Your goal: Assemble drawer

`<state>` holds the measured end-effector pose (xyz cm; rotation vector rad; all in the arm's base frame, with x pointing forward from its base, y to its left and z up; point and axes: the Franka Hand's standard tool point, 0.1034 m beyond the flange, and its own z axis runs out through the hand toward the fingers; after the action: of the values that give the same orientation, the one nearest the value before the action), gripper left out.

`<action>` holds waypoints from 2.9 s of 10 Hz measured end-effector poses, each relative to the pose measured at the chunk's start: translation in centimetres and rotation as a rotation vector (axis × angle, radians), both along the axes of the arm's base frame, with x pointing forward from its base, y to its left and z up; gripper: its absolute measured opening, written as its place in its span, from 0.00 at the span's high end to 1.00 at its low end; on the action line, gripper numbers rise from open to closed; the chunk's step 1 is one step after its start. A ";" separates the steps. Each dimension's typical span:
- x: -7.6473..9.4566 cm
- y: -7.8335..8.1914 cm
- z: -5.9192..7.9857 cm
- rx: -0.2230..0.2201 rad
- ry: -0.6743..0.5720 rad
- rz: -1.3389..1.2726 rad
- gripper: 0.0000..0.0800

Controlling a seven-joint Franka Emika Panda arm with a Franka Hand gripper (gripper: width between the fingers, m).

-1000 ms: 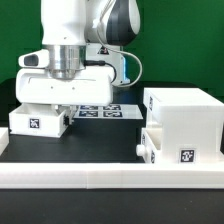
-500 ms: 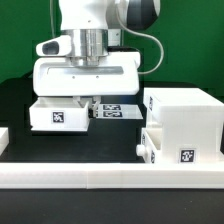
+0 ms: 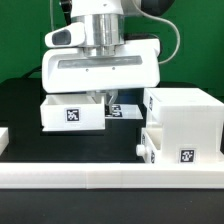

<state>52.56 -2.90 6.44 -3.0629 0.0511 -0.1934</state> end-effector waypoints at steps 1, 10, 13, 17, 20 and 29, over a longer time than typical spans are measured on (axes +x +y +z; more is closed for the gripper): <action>0.0 0.0 -0.1 0.000 0.001 0.005 0.95; 0.8 -0.3 0.5 -0.105 -0.008 0.772 0.95; 1.0 -0.1 0.5 -0.144 0.014 1.045 0.95; 1.1 -0.4 0.5 -0.176 0.013 1.310 0.95; 1.2 0.0 0.4 -0.195 0.015 1.453 0.95; 1.9 1.0 -0.3 -0.185 0.045 1.508 0.95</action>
Offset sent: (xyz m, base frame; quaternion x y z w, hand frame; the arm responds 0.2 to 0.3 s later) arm 0.0053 -0.0054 0.0136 -0.0377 0.0147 -0.3629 0.9310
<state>54.47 -1.87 6.17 -2.3426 -2.1378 -0.0061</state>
